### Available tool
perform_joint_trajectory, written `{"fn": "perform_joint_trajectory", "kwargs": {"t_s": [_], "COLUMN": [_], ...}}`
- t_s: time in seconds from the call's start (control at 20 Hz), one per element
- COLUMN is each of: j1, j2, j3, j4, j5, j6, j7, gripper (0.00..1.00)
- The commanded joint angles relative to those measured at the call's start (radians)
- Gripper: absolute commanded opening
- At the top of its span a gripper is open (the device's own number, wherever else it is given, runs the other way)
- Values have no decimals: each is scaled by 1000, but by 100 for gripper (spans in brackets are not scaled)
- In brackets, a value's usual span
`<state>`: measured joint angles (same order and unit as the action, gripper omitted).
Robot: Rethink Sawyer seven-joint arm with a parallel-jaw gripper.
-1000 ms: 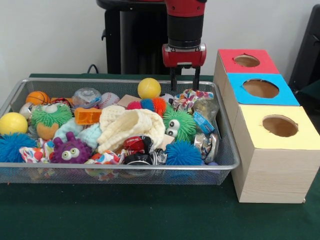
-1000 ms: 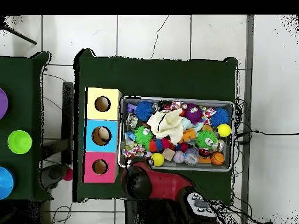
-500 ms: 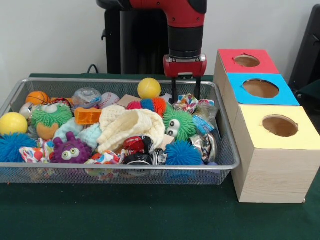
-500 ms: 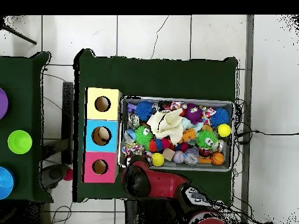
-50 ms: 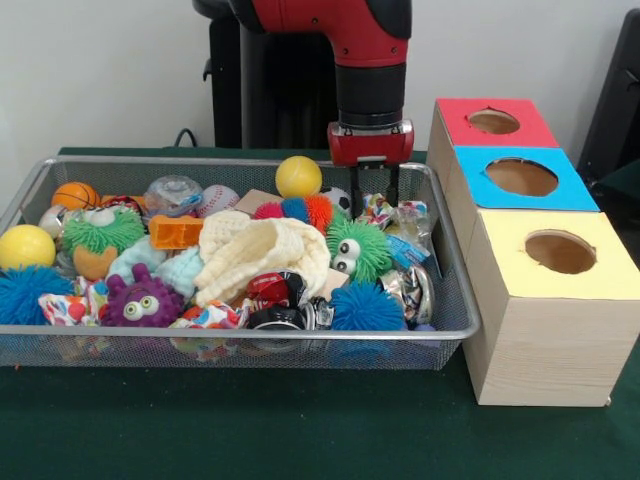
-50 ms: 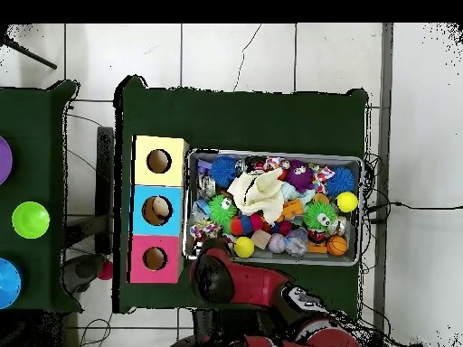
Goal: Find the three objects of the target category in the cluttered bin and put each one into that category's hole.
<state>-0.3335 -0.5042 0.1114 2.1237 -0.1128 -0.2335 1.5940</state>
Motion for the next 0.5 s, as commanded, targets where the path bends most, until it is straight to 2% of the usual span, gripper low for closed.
{"fn": "perform_joint_trajectory", "kwargs": {"t_s": [0.05, 0.2, 0.5], "j1": [-16, -4, 11], "j2": [67, 39, -108], "j3": [100, 87, 79], "j4": [-125, -129, -129], "j5": [60, 68, 102], "j6": [-35, 21, 229], "j7": [240, 211, 152], "gripper": [0, 0, 0]}}
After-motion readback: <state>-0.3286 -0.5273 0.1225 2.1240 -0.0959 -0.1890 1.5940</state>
